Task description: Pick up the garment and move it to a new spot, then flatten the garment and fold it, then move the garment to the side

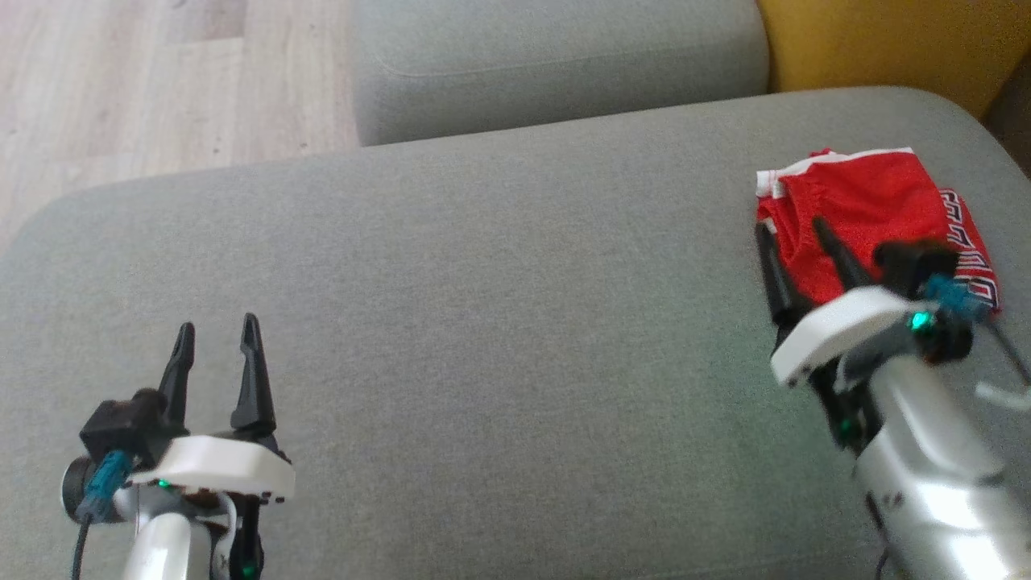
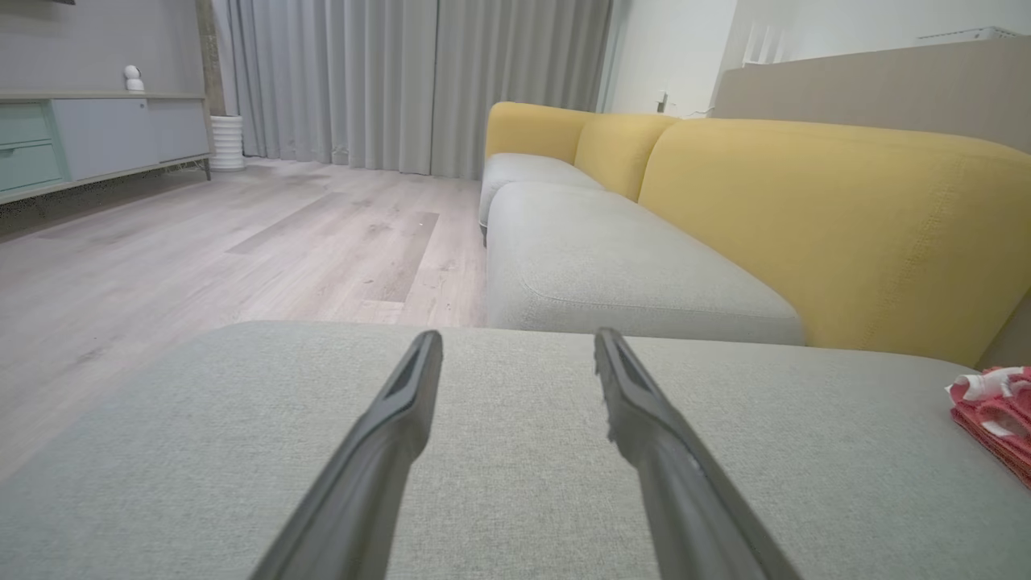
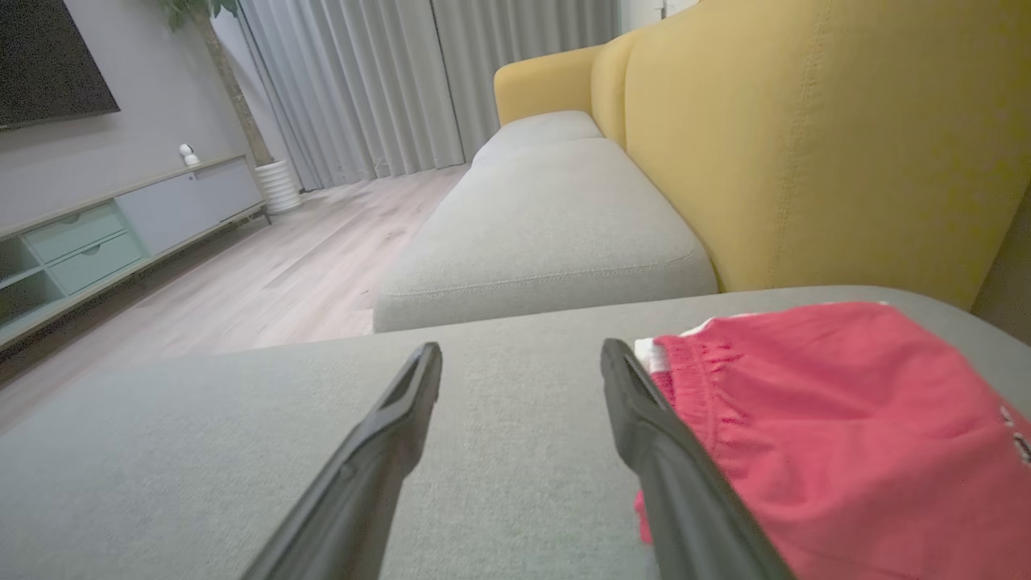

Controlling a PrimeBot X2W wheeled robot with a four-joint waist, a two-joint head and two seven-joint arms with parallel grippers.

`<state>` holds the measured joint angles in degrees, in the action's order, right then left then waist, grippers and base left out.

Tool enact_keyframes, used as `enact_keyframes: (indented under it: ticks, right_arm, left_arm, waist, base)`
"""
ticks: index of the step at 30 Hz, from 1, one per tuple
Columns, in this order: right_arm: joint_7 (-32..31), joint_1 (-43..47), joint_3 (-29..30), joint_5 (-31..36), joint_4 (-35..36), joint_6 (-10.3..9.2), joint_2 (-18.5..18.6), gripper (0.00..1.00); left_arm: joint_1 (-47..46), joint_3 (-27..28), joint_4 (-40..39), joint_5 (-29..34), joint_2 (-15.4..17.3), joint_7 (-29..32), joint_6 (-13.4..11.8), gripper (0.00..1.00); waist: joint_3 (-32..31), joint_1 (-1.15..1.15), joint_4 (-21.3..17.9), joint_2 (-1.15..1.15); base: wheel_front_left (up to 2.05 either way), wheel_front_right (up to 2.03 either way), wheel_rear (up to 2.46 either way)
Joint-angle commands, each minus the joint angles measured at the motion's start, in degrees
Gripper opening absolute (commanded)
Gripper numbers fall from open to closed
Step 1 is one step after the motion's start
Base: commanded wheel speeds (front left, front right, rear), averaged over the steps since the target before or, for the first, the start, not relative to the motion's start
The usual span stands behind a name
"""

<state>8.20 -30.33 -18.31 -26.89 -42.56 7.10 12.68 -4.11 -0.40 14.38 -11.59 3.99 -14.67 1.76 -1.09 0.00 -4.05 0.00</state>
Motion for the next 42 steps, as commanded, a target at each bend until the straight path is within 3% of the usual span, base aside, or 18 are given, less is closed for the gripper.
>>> enact_keyframes:
  ticks: [1,7,17,32,33,42]
  right_arm:
    - [1.3,-0.3,-0.1,1.1,2.1,0.39,-1.1,1.00]
    - [3.4,6.1,1.5,3.3,4.1,0.39,-5.0,1.00]
    - [5.8,12.1,3.9,9.5,10.5,0.39,-6.8,1.00]
    - [5.5,13.7,7.1,13.1,11.5,0.39,-8.9,1.00]
    - [5.0,15.2,8.1,12.8,9.6,0.00,-8.4,0.00]
    - [4.0,17.9,8.6,10.0,7.4,-0.04,-8.4,0.00]
  left_arm:
    - [-2.0,2.1,-2.3,0.4,1.0,-0.3,-0.1,1.00]
    - [-1.5,2.4,-1.7,1.3,0.7,-0.3,0.3,1.00]
    - [-2.8,4.1,3.5,1.3,0.3,-0.3,1.3,1.00]
    - [-3.9,5.8,5.7,1.9,-0.5,-0.3,2.1,1.00]
    - [-0.9,3.6,7.5,1.4,-1.0,0.0,1.8,0.00]
    - [0.5,3.6,10.7,-1.4,-1.4,1.2,1.9,0.00]
  waist:
    - [-0.7,0.00,0.8,0.00]
    - [-1.3,0.00,1.7,0.00]
    - [-0.9,0.00,1.9,0.00]
    - [-0.6,0.00,2.0,0.00]
    - [-0.6,0.00,2.0,0.00]
    - [-0.5,0.00,2.1,0.00]
  base:
    - [0.00,0.00,0.00]
    - [0.00,0.00,0.00]
    - [0.00,0.00,0.00]
    - [0.00,0.00,0.00]
    - [0.00,0.00,0.00]
    - [0.00,0.00,0.00]
